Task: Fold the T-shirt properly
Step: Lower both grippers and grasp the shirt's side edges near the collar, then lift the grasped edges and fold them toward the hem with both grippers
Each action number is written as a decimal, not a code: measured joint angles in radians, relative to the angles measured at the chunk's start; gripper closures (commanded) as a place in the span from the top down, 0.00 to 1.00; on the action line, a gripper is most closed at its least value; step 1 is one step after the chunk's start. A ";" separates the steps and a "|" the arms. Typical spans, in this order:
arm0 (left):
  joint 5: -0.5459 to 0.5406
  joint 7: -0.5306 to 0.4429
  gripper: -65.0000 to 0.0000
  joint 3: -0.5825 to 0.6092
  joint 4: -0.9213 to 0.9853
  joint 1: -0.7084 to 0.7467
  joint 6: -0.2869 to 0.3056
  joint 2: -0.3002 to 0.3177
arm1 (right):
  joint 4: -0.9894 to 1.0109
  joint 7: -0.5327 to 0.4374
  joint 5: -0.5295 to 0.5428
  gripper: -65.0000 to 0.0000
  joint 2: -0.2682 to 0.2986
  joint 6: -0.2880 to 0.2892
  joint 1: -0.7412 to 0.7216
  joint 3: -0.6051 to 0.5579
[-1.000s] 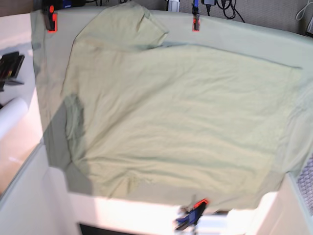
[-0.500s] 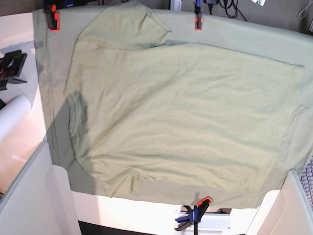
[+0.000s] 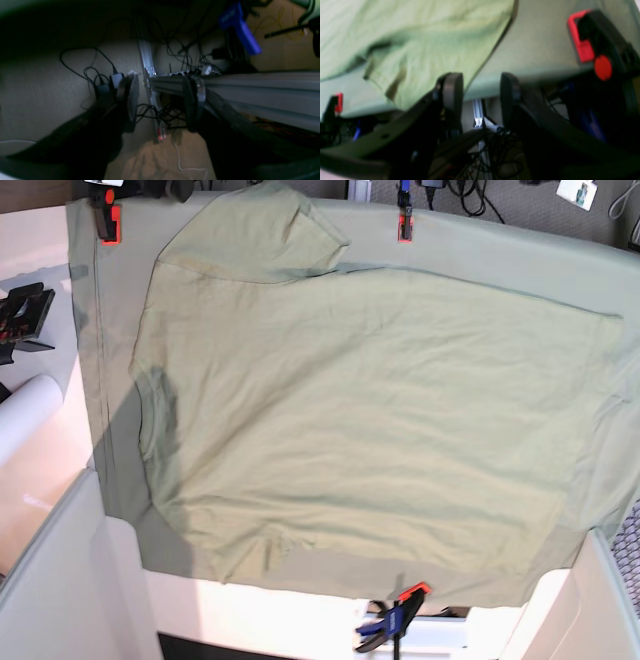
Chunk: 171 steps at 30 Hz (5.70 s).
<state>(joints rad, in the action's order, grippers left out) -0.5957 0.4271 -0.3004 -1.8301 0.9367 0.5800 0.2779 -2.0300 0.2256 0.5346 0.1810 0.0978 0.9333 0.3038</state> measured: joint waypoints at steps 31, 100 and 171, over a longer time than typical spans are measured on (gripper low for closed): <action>-0.069 0.082 0.49 -0.198 -0.004 -0.099 -0.046 0.080 | 0.216 -0.004 -0.005 0.39 -0.135 -0.026 -0.243 -0.143; -0.203 0.178 0.00 -0.180 0.385 -0.652 0.103 0.274 | 0.054 0.092 -0.157 0.00 -0.148 0.043 -0.420 0.036; -0.328 0.222 0.52 -0.159 0.831 -0.952 0.101 0.253 | 0.548 0.340 0.041 0.68 -0.234 0.164 -0.903 0.228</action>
<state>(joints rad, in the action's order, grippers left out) -0.9237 0.6491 -0.4591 -0.9993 -0.0151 0.6811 0.5312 -1.4818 0.5659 0.5758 -0.0528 0.2619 0.0303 0.5320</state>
